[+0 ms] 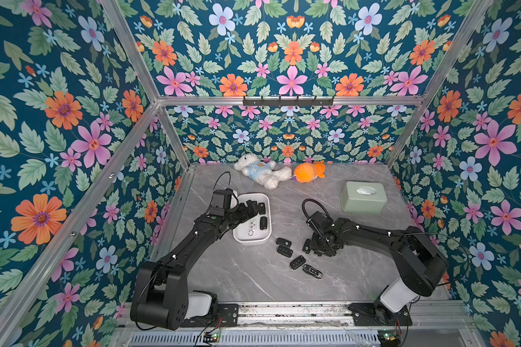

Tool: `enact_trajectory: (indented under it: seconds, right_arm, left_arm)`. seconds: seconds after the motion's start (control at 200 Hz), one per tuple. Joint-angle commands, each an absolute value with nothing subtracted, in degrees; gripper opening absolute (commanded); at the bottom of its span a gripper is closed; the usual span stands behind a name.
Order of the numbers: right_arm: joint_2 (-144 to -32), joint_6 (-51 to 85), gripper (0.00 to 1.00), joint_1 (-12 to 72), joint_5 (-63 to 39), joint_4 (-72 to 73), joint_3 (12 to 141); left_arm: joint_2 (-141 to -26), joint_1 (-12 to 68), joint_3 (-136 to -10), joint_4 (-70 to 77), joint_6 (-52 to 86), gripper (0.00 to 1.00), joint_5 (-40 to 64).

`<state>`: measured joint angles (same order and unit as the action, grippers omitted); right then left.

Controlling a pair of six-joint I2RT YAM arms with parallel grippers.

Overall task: Place the car key into the storage box
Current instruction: Pick up the car key from the center of the board.

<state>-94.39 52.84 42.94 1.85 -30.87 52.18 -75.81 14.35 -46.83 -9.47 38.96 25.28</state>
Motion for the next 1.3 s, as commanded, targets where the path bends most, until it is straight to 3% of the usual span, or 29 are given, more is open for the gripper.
enact_trajectory:
  seconds: [0.0, 0.285, 0.675, 1.295]
  right_arm:
    - [-97.0, 52.2, 0.46, 43.0, 3.4, -33.0, 52.6]
    - [-96.2, 53.7, 0.35, 43.0, 4.9, -33.2, 52.9]
    - [-91.3, 55.0, 0.34, 43.7, 4.9, -31.4, 59.6]
    - [-111.8, 46.9, 0.35, 49.7, -2.8, -23.4, 92.6]
  left_arm:
    - [-75.0, 14.0, -46.4, -9.7, 38.5, 1.0, 24.4]
    - [-73.6, 11.3, -47.3, -11.5, 37.7, 0.99, 24.8]
    - [-74.8, 7.1, -48.3, -11.2, 37.2, 0.99, 29.1]
    - [-71.5, 2.9, -40.8, -6.8, 42.4, 0.99, 28.7]
